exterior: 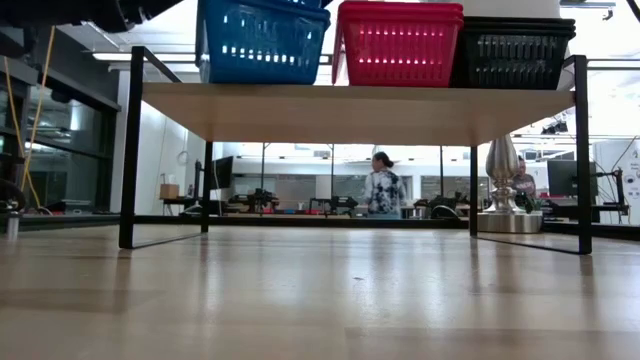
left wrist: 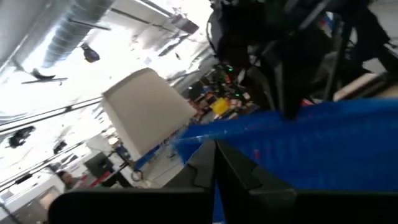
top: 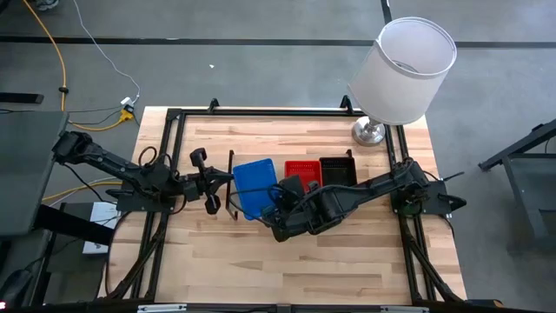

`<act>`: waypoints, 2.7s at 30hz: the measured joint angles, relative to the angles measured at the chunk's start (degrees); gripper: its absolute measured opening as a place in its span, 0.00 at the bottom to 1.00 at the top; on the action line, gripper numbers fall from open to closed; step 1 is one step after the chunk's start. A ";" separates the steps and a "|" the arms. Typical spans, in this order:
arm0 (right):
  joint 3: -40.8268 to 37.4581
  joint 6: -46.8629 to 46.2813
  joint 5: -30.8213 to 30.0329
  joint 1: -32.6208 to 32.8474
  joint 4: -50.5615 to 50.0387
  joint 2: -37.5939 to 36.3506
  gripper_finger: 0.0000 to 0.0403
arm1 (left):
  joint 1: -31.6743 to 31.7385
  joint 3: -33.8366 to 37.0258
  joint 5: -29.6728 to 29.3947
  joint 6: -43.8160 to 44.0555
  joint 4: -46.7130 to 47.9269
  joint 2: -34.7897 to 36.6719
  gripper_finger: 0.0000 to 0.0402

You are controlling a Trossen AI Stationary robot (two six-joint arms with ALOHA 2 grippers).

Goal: Stack baskets on shelf by color
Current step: Stack the blue bin on the blue bins on the shelf

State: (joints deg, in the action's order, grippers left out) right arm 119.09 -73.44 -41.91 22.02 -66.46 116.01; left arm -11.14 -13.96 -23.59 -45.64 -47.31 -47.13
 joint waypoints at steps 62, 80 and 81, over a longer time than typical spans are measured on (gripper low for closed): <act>8.76 19.98 0.15 4.66 -0.66 -0.07 0.39 | -6.96 -23.41 -16.90 63.30 63.80 -9.38 0.00; 8.76 21.04 0.11 4.66 -0.65 -0.07 0.39 | 3.87 -23.37 -13.09 53.43 56.15 -14.63 0.00; 8.76 21.04 0.11 4.66 -0.63 -0.07 0.39 | 4.24 -23.37 -12.55 52.87 54.86 -14.97 0.00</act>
State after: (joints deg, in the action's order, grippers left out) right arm 127.85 -52.40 -41.80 26.68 -67.09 115.94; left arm -6.90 -37.32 -36.14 7.23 7.55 -62.10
